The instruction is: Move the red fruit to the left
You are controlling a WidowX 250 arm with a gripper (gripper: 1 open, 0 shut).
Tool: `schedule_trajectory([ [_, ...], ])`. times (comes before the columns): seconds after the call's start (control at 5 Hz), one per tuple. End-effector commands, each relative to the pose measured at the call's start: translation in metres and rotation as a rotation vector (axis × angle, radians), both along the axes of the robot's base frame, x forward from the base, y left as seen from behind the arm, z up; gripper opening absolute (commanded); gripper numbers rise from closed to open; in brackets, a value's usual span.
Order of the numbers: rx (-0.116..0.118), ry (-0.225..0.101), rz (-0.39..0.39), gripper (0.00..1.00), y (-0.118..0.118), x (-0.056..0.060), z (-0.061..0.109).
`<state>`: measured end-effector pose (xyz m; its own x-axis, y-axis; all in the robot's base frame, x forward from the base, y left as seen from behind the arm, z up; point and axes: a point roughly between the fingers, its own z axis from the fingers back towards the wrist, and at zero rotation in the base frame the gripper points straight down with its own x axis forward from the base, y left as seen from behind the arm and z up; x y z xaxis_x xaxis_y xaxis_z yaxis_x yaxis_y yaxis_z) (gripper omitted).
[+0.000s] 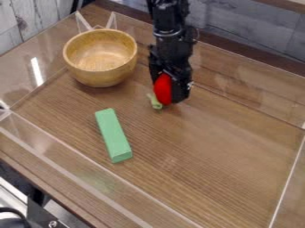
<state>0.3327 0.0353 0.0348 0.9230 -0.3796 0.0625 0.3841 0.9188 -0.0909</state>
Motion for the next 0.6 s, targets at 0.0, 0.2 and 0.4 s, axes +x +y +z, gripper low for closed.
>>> schedule_trajectory([
  [0.0, 0.003, -0.03, -0.032, 1.0, 0.0083, -0.0033, 0.0052],
  [0.2, -0.001, -0.026, 0.007, 0.0, 0.0068, -0.0034, 0.0029],
  [0.4, -0.005, -0.021, 0.047, 1.0, 0.0047, -0.0029, 0.0001],
])
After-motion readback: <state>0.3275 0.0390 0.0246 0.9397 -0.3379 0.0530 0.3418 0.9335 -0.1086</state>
